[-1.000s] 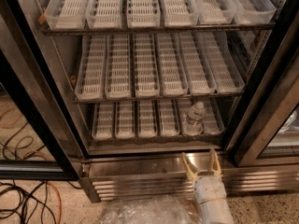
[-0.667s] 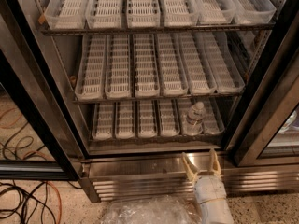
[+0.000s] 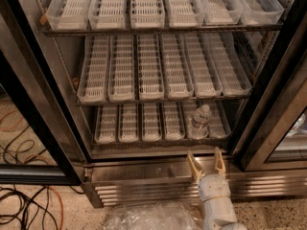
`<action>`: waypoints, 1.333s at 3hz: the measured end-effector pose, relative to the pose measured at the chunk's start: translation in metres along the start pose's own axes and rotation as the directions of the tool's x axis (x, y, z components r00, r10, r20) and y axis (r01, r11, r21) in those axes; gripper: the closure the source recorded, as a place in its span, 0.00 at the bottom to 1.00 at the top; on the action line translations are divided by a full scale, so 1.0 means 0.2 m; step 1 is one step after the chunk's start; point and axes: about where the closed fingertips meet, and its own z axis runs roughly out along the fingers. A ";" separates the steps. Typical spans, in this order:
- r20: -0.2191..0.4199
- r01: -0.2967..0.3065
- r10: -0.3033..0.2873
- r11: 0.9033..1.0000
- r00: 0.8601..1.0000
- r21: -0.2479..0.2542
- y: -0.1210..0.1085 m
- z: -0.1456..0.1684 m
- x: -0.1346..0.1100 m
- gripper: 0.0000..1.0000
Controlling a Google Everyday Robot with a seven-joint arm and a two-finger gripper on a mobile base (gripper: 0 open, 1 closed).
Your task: Pick water bottle from bottom shelf of fridge
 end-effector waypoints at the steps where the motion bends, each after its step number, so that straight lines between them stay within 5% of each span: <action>1: -0.007 0.005 -0.006 1.000 1.000 -0.006 0.00 0.06 0.00 0.33; 4: -0.018 0.012 -0.012 0.999 1.000 -0.036 0.02 0.26 -0.02 0.33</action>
Offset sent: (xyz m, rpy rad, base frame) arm 0.0365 0.0038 0.0069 -0.0184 0.0197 0.0197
